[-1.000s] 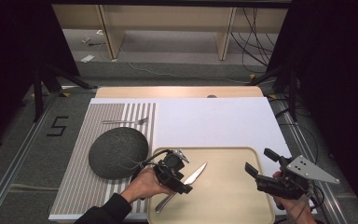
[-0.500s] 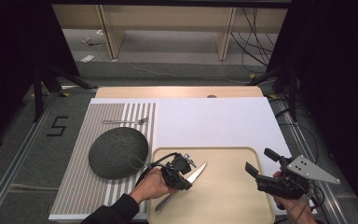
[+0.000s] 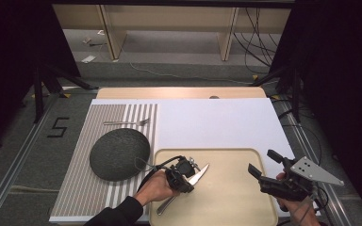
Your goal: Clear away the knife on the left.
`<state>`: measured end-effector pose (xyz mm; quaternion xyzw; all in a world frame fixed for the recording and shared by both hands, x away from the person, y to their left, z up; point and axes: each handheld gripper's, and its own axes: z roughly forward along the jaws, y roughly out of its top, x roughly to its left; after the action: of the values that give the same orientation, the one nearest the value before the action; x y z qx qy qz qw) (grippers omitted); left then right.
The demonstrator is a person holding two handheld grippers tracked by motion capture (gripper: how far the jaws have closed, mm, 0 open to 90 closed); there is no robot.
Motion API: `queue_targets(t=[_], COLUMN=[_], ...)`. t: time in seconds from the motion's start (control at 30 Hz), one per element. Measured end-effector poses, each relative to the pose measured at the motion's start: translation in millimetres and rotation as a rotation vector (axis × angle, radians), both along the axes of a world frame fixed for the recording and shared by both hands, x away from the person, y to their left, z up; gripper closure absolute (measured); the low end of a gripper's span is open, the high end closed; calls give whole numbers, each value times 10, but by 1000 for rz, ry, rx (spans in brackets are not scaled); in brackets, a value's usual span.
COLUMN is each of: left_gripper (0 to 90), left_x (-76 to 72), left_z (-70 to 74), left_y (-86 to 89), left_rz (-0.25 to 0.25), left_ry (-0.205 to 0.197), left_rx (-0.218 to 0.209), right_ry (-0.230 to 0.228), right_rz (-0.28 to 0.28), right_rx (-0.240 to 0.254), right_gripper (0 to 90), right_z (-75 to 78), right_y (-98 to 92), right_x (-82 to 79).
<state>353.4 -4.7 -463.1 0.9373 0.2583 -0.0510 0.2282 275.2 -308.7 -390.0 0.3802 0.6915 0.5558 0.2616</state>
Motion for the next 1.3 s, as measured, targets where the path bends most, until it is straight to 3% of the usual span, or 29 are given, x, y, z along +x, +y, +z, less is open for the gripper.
queue_targets(t=[0.2, 0.47, 1.3], left_gripper=[897, 897, 898], left_x=[9, 46, 33], left_z=[3, 18, 17], left_y=[16, 101, 548], left_rz=[17, 76, 184], left_ry=[-16, -40, -17], left_rx=[6, 42, 57], right_ry=[1, 2, -4], right_rz=[-2, -3, -3], right_rx=[-3, -3, -1], right_gripper=[166, 166, 166], right_z=[2, 5, 7], right_y=[3, -3, -5], right_x=[-5, -8, -13])
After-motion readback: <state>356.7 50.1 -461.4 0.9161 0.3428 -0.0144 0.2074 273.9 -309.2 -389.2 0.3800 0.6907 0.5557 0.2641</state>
